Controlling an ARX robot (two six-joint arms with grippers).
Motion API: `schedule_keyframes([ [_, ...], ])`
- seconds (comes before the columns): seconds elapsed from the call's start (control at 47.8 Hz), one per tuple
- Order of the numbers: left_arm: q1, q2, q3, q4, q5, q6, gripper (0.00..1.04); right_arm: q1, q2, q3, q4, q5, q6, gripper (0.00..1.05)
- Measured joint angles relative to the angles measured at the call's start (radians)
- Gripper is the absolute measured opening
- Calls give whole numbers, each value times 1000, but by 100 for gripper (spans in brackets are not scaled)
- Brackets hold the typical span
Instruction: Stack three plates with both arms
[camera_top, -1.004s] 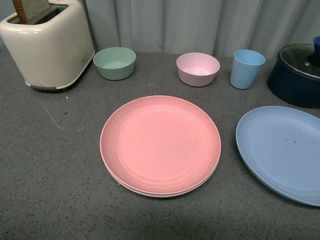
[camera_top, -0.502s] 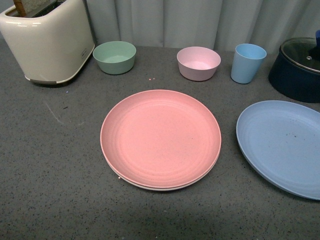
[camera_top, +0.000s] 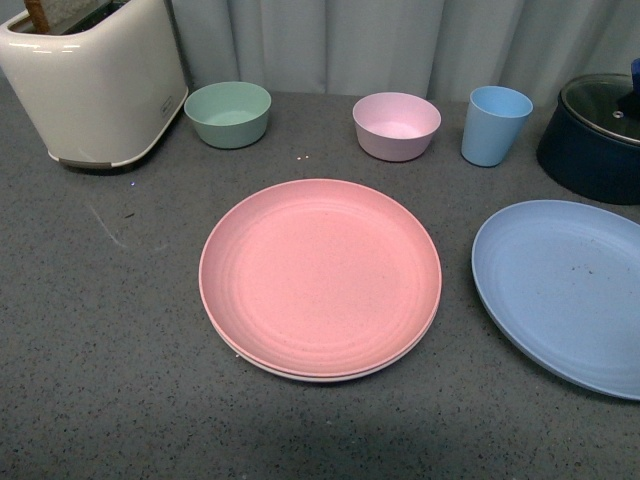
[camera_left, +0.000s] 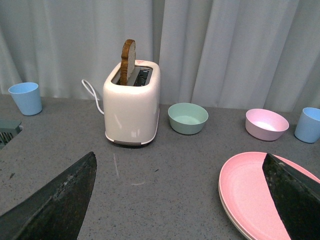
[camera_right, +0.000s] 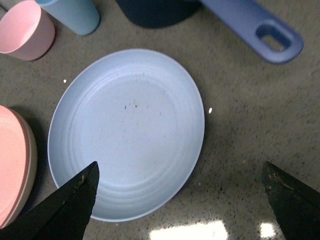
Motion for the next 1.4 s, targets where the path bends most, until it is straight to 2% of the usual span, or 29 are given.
schedule_keyframes([
  [0.105, 0, 0, 0, 0, 0, 0, 98, -50, 118, 92, -116, -87, -1, 95],
  [0.209, 0, 0, 0, 0, 0, 0, 98, -57, 257, 178, -193, -161, -10, 95],
  [0.397, 0, 0, 0, 0, 0, 0, 98, -24, 465, 279, -258, -161, -30, 95],
  [0.585, 0, 0, 0, 0, 0, 0, 98, 0, 563, 323, -248, -161, 1, 95],
  [0.92, 0, 0, 0, 0, 0, 0, 98, 88, 706, 375, -164, -213, 245, 94],
  [1.171, 0, 0, 0, 0, 0, 0, 98, 93, 734, 401, -202, -165, 307, 58],
  [1.401, 0, 0, 0, 0, 0, 0, 98, 71, 731, 396, -263, -112, 328, 10],
])
